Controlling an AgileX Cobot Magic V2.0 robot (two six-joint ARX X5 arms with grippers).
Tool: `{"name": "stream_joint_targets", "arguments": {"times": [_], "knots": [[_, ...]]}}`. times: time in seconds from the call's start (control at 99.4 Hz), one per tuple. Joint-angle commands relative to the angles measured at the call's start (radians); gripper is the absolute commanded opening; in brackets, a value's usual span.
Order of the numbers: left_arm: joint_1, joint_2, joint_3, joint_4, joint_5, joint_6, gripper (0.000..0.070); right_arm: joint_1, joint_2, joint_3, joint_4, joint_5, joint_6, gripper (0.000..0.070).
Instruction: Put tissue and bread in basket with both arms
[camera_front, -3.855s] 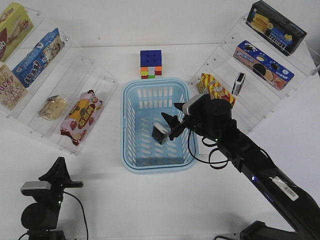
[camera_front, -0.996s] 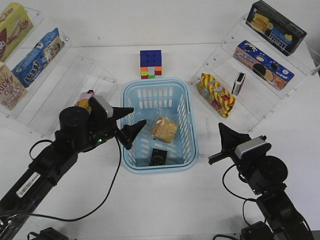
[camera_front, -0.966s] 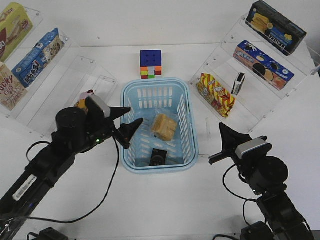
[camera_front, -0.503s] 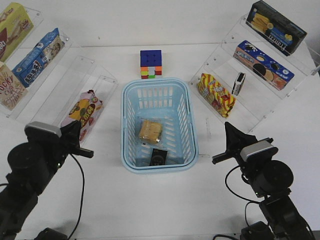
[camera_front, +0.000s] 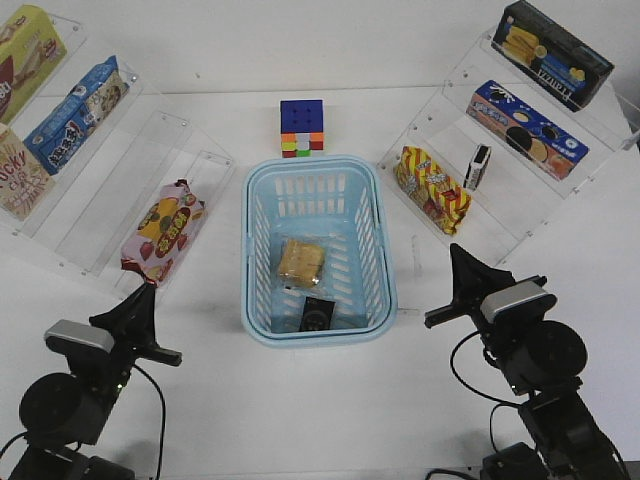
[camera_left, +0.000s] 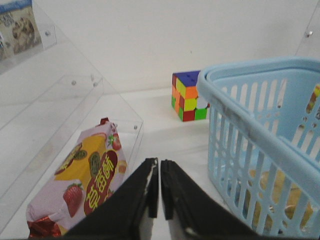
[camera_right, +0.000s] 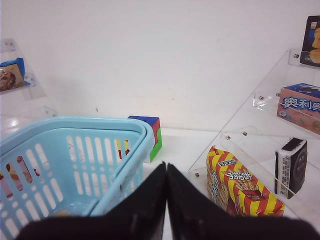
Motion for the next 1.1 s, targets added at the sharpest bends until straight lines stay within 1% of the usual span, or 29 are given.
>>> {"name": "stream_joint_targets", "arguments": {"times": [0.0,0.322,0.433,0.523,0.584,0.674,0.795,0.916,1.047,1.087], "knots": [[-0.001,-0.012,0.021,0.019,0.002,-0.005,0.0001,0.005,0.005,0.011,0.013,0.0,0.007,0.0004],[0.008,-0.1,0.007,0.007,0.001,0.003,0.0001,0.005,0.005,0.011,0.013,0.0,0.007,0.0004],[0.076,-0.161,-0.089,0.034,-0.024,0.003,0.0001,0.005,0.005,0.011,0.013,0.0,0.007,0.0005],[0.156,-0.221,-0.203,0.076,-0.022,0.002,0.0001,0.005,0.005,0.011,0.013,0.0,0.007,0.0004],[0.202,-0.263,-0.271,0.095,-0.002,-0.003,0.0001,0.005,0.005,0.011,0.013,0.0,0.007,0.0004],[0.252,-0.331,-0.343,0.089,0.056,-0.006,0.0001,0.005,0.005,0.011,0.013,0.0,0.007,0.0004],[0.294,-0.401,-0.414,0.087,0.059,-0.005,0.0001,0.005,0.005,0.011,0.013,0.0,0.007,0.0005],[0.328,-0.401,-0.461,0.093,0.06,-0.008,0.0001,0.005,0.005,0.011,0.013,0.0,0.007,0.0005],[0.336,-0.401,-0.505,0.095,0.068,-0.021,0.0001,0.005,0.005,0.011,0.02,0.0,0.007,0.0004],[0.336,-0.401,-0.507,0.069,0.074,-0.02,0.0001,0.005,0.005,0.011,0.021,0.0,0.007,0.0004]]}}
